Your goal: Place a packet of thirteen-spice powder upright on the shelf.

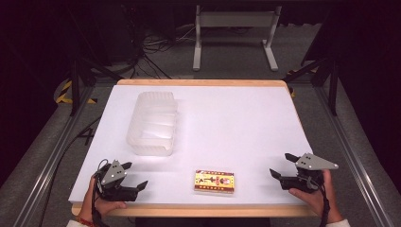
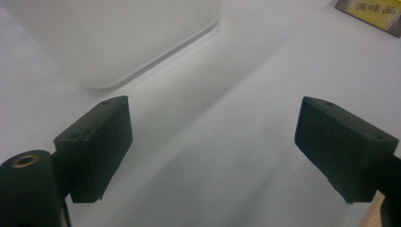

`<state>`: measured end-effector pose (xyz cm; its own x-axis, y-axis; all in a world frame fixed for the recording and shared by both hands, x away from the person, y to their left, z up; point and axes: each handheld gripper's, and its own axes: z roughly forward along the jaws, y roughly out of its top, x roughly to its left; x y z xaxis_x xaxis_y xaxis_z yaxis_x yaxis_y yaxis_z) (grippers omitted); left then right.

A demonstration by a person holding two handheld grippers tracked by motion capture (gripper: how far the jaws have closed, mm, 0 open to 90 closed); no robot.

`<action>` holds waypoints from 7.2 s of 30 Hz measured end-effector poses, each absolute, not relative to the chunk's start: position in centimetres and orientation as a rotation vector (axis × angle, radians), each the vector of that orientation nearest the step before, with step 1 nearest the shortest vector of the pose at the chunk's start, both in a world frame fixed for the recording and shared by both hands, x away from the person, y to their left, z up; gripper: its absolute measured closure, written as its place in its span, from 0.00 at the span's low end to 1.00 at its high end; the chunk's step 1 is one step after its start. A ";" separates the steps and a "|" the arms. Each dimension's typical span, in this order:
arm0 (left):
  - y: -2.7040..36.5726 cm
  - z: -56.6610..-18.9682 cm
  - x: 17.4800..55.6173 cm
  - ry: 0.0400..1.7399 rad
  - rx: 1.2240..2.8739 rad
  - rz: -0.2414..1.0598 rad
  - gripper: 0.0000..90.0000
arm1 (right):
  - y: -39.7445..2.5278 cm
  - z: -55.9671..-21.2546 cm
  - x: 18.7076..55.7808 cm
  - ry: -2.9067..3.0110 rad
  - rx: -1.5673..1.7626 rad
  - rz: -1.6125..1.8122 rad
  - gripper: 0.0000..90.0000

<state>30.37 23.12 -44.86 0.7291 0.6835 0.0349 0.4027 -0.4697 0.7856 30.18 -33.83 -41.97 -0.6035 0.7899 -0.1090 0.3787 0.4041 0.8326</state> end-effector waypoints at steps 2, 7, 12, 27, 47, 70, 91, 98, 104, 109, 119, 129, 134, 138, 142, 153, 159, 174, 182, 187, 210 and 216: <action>23.0 -44.8 30.3 0.808 2.121 0.433 0.14 | -33.9 -42.0 30.2 2.166 0.996 1.100 0.22; 22.3 -44.5 30.1 0.767 2.131 0.417 0.15 | -33.8 -41.6 29.9 2.143 0.998 1.109 0.22; 21.5 -44.1 30.6 0.743 2.140 0.402 0.16 | -33.6 -41.7 29.8 2.158 0.991 1.080 0.22; 18.1 -42.9 31.5 0.631 2.186 0.350 0.16 | -34.2 -41.7 28.8 2.141 1.012 1.082 0.22; 9.3 -40.6 33.9 0.408 2.342 0.292 0.16 | -34.1 -41.9 28.3 2.110 1.024 1.023 0.22; 0.4 -41.2 34.7 0.160 2.491 0.158 0.15 | -34.6 -42.0 28.4 2.063 1.053 1.019 0.24; -4.9 -42.7 34.8 -0.010 2.669 0.075 0.14 | -34.8 -42.1 28.4 2.073 1.070 1.017 0.23; -5.6 -42.9 35.2 -0.022 2.685 0.016 0.19 | -34.8 -42.1 28.5 2.075 1.071 1.014 0.24; -5.6 -42.6 35.2 -0.053 2.676 -0.004 0.32 | -34.8 -42.1 28.5 2.076 1.070 1.017 0.24; -5.0 -42.0 35.1 -0.016 2.654 0.035 0.33 | -34.8 -42.1 28.4 2.076 1.069 1.018 0.24; -2.2 -39.5 35.4 0.138 2.539 0.116 0.36 | -34.6 -42.1 28.5 2.078 1.066 1.016 0.23; 0.9 -37.9 35.5 0.208 2.419 0.146 0.36 | -34.6 -42.1 28.5 2.079 1.065 1.016 0.23; 2.5 -36.8 35.1 0.237 2.351 0.210 0.36 | -34.6 -42.1 28.5 2.076 1.067 1.017 0.23; 3.7 -35.8 35.3 0.278 2.297 0.241 0.36 | -34.6 -42.1 28.5 2.078 1.067 1.017 0.23; 5.5 -34.8 35.8 0.352 2.215 0.276 0.36 | -34.5 -42.1 28.6 2.081 1.067 1.016 0.23; 9.9 -32.7 37.4 0.516 2.013 0.381 0.36 | -34.5 -42.2 28.6 2.081 1.065 1.020 0.23; 11.8 -32.0 38.9 0.607 1.945 0.443 0.36 | -34.4 -42.2 28.7 2.083 1.067 1.018 0.23; 13.9 -32.3 44.1 0.826 1.797 0.555 0.36 | -34.3 -42.4 28.8 2.092 1.062 1.015 0.23; 13.7 -33.2 46.3 0.877 1.762 0.573 0.36 | -34.3 -42.6 28.8 2.100 1.061 1.016 0.23; 13.9 -34.0 47.4 0.914 1.750 0.579 0.36 | -34.3 -42.7 28.9 2.107 1.062 1.013 0.23; 15.8 -36.3 49.8 1.119 1.626 0.592 0.36 | -34.2 -42.8 28.9 2.120 1.056 1.014 0.23; 15.9 -36.4 49.9 1.161 1.620 0.584 0.36 | -34.2 -42.8 28.9 2.126 1.047 1.013 0.22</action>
<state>49.89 15.94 -36.43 0.4186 0.8934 -0.1634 0.4014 -0.0206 0.9157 28.88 -34.16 -42.78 -0.5406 0.8285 -0.1463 0.4084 0.4104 0.8153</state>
